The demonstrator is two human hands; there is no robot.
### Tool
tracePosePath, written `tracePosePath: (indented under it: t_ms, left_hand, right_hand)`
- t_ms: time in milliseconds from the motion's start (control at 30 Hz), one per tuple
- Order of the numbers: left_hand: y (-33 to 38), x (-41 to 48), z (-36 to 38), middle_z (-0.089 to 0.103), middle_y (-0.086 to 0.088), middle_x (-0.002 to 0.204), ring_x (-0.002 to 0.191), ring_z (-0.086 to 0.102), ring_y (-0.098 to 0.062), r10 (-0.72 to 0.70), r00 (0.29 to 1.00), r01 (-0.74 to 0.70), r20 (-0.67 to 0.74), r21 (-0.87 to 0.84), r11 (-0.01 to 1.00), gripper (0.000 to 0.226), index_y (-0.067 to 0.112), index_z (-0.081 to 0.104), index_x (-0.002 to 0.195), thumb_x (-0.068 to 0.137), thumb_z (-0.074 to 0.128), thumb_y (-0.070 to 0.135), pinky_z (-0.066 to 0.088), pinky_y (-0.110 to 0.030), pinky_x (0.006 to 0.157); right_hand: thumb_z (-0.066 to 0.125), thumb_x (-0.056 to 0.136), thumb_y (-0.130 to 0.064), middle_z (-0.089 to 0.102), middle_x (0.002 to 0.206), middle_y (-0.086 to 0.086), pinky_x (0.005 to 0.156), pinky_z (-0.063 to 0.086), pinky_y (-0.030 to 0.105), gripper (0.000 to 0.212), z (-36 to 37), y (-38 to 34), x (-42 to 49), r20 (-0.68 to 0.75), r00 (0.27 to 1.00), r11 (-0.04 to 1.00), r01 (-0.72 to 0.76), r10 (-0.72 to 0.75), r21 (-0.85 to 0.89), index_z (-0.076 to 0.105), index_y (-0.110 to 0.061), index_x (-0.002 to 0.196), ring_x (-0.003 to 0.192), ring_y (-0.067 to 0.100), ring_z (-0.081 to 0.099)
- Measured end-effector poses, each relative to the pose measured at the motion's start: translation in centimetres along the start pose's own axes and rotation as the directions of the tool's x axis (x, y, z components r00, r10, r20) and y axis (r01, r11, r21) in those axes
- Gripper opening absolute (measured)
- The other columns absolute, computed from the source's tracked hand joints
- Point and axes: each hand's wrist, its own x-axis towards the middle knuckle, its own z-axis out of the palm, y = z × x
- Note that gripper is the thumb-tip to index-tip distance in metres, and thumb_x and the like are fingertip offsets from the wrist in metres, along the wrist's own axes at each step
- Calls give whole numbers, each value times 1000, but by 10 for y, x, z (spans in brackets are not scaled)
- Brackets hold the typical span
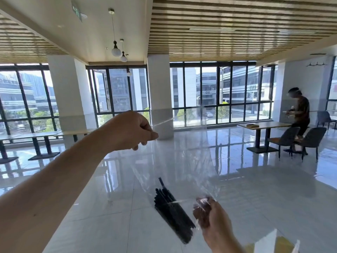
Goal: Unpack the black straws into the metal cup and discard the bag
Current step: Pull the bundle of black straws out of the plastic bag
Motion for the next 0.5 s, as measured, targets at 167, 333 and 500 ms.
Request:
tracePosePath:
  t_ms: [167,333,500]
  left_hand:
    - [-44,-9,11,80,7,76,62,76,-9,-82,996,86,32,-139,987,20,17,78,81,89,83,35,54,-21,51]
    - [-108,-42,56,81,-1,80,57,73,-14,-133,988,154,83,-362,920,9,25,78,84,91,81,21,56,-22,50]
    - [-159,-83,139,77,3,70,56,66,-6,-235,966,256,106,-490,833,16,14,75,83,94,78,25,54,-18,52]
  right_hand:
    - [49,113,-23,83,80,9,57,56,36,19,-10,-26,3,27,995,986,100,-97,-132,68,-18,114,68,29,69]
    - [48,114,-25,83,82,7,55,54,33,22,-31,-40,5,53,983,935,181,-173,-306,68,-17,109,54,20,71]
    - [44,115,-25,81,76,5,43,52,24,26,-69,-22,13,62,982,892,189,-179,-412,67,-18,105,48,19,69]
